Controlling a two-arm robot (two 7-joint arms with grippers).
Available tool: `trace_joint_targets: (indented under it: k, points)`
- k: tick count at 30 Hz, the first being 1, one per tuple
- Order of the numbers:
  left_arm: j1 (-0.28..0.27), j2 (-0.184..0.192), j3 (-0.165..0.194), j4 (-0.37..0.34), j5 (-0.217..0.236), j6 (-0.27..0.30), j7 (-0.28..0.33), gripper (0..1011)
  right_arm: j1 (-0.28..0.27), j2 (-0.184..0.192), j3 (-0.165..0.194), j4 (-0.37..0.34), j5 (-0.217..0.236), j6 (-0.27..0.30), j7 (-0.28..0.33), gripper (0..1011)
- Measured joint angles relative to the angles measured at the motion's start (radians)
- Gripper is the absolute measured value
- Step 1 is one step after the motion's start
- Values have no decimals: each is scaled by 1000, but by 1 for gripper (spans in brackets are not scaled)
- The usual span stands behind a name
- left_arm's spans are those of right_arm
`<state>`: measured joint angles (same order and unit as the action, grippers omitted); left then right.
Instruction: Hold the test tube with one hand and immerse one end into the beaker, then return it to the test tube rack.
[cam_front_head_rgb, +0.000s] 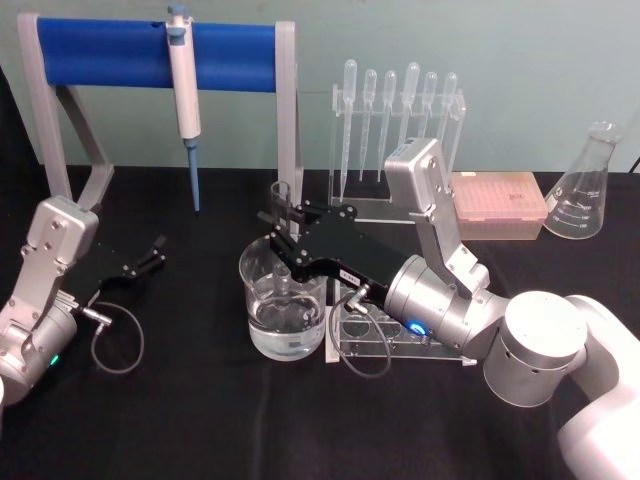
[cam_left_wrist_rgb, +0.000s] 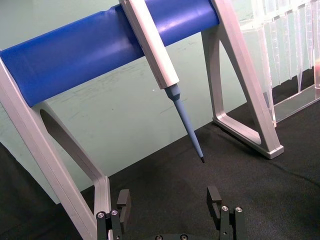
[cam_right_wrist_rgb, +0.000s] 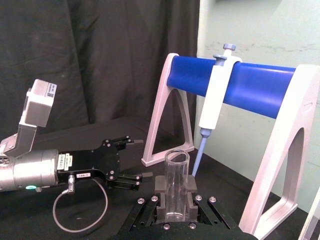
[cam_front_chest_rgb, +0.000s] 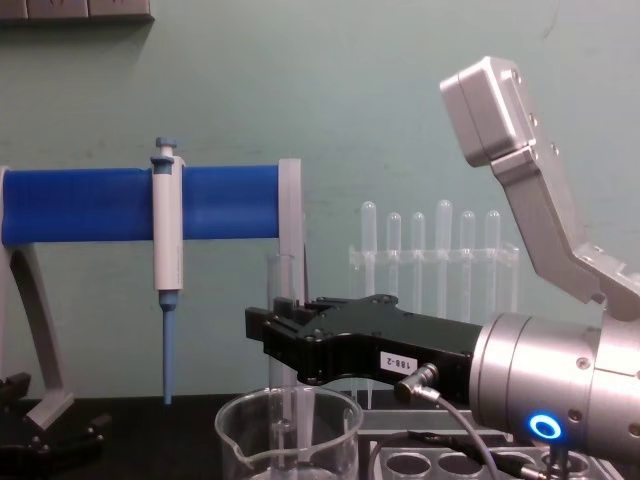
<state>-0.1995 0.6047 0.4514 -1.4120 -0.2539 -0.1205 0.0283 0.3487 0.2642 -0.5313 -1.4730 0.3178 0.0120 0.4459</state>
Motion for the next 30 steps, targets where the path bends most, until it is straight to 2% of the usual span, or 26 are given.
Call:
trace_joint_targets:
  k: [30]
  points:
    - [0, 0, 0, 0, 0, 0, 0, 1000, 0, 0, 0, 0, 0, 0, 0, 234]
